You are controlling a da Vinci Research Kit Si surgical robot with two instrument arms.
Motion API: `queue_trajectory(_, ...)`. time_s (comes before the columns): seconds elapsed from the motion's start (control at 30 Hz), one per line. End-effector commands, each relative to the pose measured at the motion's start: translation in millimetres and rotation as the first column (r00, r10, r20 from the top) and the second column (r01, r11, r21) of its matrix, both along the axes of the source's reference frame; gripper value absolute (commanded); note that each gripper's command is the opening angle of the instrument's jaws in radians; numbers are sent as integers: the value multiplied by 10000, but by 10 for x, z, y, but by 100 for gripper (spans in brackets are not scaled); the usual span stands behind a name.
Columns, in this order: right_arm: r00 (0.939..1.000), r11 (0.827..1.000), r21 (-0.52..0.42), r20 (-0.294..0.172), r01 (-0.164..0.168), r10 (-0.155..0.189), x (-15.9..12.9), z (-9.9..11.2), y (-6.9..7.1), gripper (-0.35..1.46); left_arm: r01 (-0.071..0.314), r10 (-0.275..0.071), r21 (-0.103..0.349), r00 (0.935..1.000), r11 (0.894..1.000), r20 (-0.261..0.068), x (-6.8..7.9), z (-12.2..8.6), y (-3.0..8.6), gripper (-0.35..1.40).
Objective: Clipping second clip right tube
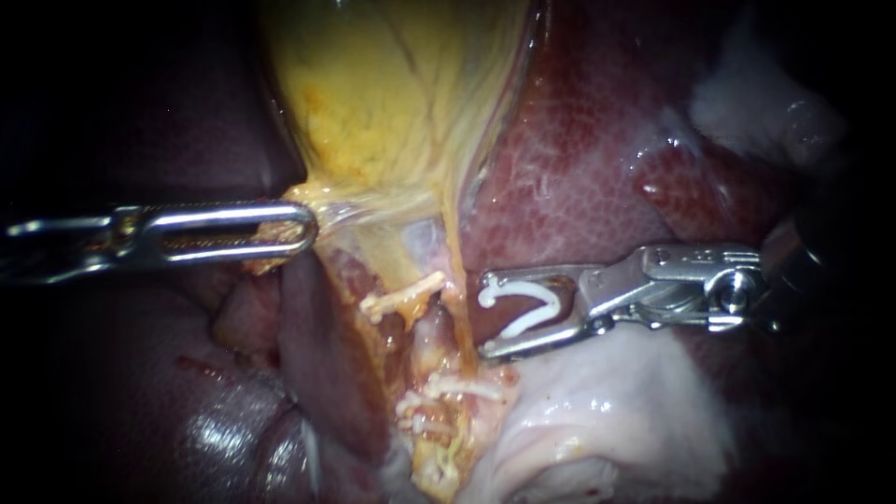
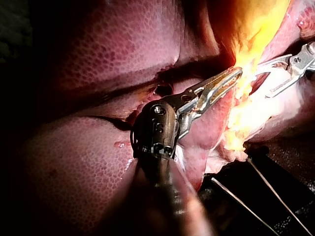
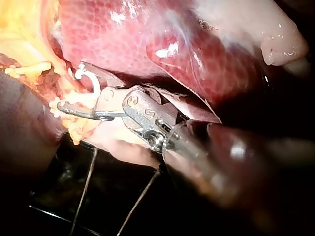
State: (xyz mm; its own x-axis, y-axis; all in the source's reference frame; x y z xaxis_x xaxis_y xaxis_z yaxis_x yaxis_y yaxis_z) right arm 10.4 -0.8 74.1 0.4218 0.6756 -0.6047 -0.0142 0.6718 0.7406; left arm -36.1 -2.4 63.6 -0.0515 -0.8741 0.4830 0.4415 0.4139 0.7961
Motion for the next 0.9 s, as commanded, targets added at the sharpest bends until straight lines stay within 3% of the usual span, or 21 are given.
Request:
queue_trajectory(0.03,10000,10000,60,-22,40,-40,3,1,-1,58,4,-4,-1,10000,10000,-9,0,0,0,-35)
queue_trajectory(0.47,10000,9997,234,28,27,-28,35,17,-18,58,9,-9,-4,10000,10000,-13,0,2,0,-35)
queue_trajectory(0.57,9995,9979,583,-119,294,-287,39,19,-28,58,33,-33,-8,10000,10000,-33,0,4,2,-35)
queue_trajectory(0.6,9980,9943,890,-285,588,-565,39,19,-32,58,56,-56,-13,10000,10000,-54,1,5,2,-35)
queue_trajectory(0.8,9893,9786,1525,-678,1379,-1289,43,22,-55,51,87,-88,-17,9999,10000,-80,3,12,6,-35)
queue_trajectory(0.9,9878,9757,1605,-696,1491,-1395,45,24,-63,51,98,-98,-17,9999,10000,-88,3,15,7,-35)
